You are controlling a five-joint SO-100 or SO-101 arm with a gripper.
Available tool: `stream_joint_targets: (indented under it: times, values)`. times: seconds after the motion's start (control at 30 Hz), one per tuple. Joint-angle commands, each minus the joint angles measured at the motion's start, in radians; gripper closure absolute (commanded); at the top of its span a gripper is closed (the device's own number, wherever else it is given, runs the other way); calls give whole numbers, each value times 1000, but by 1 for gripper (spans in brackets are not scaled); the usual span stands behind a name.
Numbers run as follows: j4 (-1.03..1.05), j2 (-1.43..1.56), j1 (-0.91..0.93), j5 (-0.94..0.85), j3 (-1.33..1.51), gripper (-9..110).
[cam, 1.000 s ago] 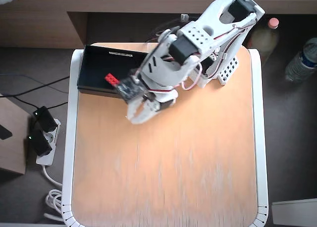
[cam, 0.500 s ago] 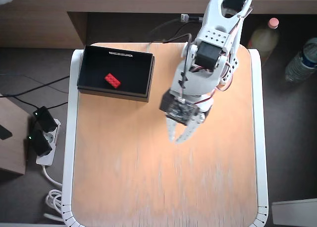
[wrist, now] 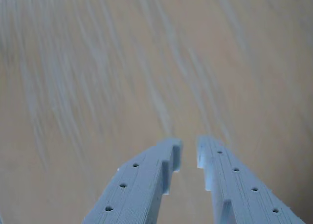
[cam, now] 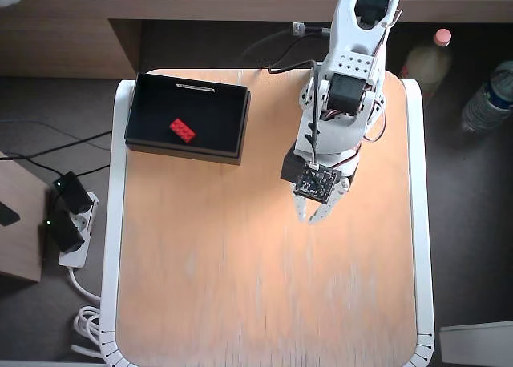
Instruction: Grasp a lego block and put it in the bin.
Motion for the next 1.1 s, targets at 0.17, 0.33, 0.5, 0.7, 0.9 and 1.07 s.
stream_joint_targets:
  times: [0.17, 0.33, 0.5, 0.7, 0.9, 1.07]
  values:
    - [-23, 156, -32, -8, 80, 101]
    - [-11, 219, -34, 8, 153, 101]
    - [84, 247, -63, 6, 175, 101]
    - [146, 299, -89, 0, 216, 101]
    - [164, 328, -89, 0, 273, 101]
    - [169, 330, -77, -6, 333, 101]
